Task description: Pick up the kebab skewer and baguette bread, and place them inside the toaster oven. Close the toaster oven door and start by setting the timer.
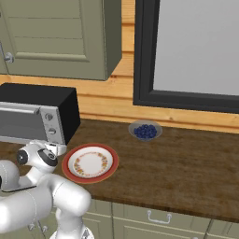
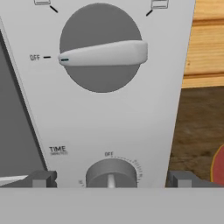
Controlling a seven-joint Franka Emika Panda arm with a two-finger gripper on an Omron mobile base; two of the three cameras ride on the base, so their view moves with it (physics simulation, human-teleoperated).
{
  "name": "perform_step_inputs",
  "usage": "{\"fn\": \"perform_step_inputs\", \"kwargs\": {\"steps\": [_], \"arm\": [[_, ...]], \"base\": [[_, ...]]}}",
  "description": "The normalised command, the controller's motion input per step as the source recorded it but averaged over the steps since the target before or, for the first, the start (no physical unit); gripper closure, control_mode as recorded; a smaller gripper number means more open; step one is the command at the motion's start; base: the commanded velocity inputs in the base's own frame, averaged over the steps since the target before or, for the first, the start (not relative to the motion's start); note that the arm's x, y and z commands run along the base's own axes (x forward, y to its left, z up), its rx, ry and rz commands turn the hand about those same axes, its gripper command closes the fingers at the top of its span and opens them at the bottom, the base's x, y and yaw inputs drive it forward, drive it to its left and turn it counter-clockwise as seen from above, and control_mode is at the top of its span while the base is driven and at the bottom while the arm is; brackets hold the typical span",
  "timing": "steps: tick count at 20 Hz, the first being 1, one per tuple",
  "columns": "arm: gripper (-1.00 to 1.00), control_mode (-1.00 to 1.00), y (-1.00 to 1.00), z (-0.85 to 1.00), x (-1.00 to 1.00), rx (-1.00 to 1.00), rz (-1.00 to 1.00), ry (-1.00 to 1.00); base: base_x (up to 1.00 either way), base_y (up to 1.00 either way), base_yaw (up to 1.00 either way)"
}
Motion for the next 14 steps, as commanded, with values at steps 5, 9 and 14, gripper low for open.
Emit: {"fn": "perform_step_inputs", "kwargs": {"steps": [5, 9, 14], "arm": [[-1.0, -1.0, 0.0, 0.0, 0.0, 0.0, 0.0, 0.0], [-1.0, -1.0, 0.0, 0.0, -0.02, 0.0, -0.02, 0.0], [-1.0, -1.0, 0.0, 0.0, 0.0, 0.0, -0.01, 0.0]], "base": [[0.0, 0.0, 0.0], [0.0, 0.0, 0.0], [0.0, 0.0, 0.0]]}}
